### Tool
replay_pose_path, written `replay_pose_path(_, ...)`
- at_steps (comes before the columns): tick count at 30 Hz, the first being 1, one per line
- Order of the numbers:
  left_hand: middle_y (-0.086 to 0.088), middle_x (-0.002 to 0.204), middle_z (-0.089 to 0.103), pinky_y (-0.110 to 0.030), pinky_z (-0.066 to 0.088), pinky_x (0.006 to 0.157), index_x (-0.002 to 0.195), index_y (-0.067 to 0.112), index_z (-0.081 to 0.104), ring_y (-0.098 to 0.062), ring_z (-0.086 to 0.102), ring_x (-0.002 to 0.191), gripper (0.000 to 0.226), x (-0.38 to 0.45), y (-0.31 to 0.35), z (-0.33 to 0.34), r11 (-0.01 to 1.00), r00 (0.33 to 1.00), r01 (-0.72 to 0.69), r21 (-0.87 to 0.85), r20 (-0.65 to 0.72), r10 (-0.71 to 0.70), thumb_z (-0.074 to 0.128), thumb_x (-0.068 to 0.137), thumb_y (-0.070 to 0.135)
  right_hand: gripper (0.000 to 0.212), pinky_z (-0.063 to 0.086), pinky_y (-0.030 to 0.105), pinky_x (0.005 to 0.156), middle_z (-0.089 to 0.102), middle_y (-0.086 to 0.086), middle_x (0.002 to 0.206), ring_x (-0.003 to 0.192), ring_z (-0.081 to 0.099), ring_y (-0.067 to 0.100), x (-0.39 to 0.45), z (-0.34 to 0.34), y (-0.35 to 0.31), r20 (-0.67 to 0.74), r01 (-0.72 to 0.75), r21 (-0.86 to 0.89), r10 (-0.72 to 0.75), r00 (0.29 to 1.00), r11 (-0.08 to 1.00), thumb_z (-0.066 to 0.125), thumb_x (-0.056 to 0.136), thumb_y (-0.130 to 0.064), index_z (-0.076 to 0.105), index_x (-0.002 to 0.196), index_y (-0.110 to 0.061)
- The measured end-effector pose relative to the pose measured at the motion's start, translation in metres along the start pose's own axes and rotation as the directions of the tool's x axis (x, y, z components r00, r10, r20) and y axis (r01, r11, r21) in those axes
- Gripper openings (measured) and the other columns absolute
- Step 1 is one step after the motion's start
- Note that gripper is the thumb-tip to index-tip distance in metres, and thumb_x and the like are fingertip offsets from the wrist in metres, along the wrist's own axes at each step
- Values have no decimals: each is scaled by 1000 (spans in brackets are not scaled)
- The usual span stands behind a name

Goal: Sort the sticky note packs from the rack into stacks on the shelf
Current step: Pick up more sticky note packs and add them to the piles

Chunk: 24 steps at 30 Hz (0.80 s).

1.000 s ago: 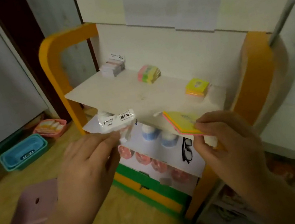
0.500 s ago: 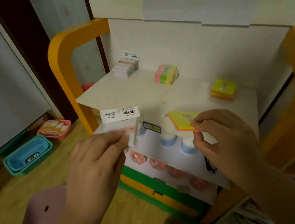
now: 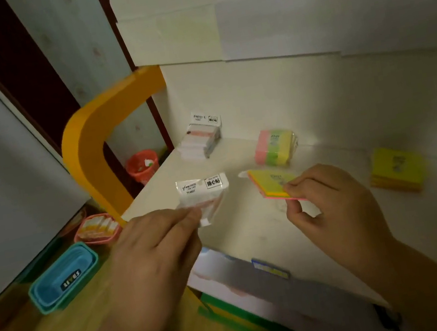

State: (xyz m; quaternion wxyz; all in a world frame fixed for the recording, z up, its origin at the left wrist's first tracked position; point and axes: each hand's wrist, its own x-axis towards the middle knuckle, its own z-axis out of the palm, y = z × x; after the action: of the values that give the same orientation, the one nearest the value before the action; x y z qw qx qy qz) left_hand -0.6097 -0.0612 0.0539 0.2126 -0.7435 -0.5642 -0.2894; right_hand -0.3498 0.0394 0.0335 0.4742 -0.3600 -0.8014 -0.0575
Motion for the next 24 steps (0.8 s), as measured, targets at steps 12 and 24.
replay_pose_path(12, -3, 116, 69, -41, 48, 83, 109, 14, 73, -24, 63, 105, 20, 88, -82, 107, 992, 993, -116, -48, 33, 117, 67, 89, 17, 6, 52, 35, 74, 67, 6, 91, 83, 64, 26, -4, 0, 29, 48, -128, -199, 140, 989, 972, 67, 83, -11, 71, 80, -8)
replay_pose_path(24, -9, 108, 71, -43, 53, 80, 100, 9, 74, -34, 64, 96, 19, 159, -159, 199, 997, 973, -18, -81, 226, 36, 68, 81, 9, 14, 52, 40, 85, 71, 13, 94, 85, 68, 33, -20, -33, 31, -80, -273, -482, 268, 960, 833, 66, 81, -13, 75, 81, -2)
